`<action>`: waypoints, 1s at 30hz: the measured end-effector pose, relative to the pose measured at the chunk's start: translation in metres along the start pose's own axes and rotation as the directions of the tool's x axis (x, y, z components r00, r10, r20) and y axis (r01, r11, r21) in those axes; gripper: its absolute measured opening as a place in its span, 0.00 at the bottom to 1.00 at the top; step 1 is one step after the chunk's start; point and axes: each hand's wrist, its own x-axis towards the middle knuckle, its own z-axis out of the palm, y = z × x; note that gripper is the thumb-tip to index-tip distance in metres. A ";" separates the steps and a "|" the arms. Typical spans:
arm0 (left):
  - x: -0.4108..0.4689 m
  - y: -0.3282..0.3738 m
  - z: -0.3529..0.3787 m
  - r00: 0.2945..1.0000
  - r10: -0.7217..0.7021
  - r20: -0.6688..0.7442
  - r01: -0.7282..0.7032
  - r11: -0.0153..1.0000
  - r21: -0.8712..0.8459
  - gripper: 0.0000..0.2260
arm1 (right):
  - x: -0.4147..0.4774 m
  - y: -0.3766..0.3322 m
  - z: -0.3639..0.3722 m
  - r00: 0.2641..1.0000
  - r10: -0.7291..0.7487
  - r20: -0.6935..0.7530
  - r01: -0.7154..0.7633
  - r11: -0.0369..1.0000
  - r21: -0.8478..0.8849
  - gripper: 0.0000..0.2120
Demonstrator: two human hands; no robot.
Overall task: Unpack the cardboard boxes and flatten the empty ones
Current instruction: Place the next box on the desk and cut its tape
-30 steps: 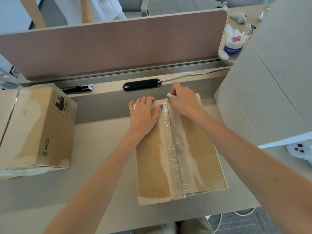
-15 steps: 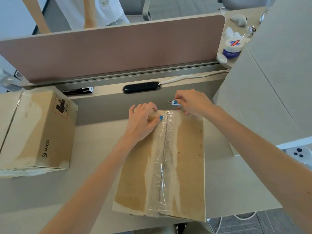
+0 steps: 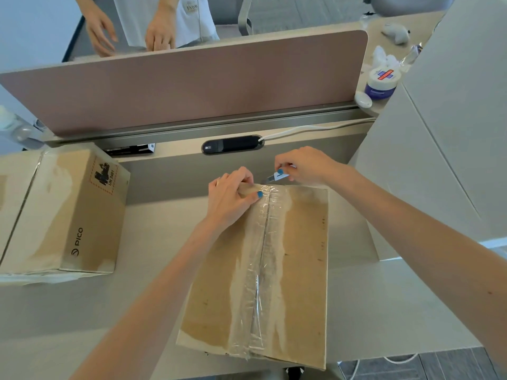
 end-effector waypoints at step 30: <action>0.002 0.010 -0.003 0.999 -0.031 0.018 0.031 1.000 0.004 0.07 | -0.022 0.033 0.006 0.954 -0.228 -0.192 0.189 0.961 -0.202 0.07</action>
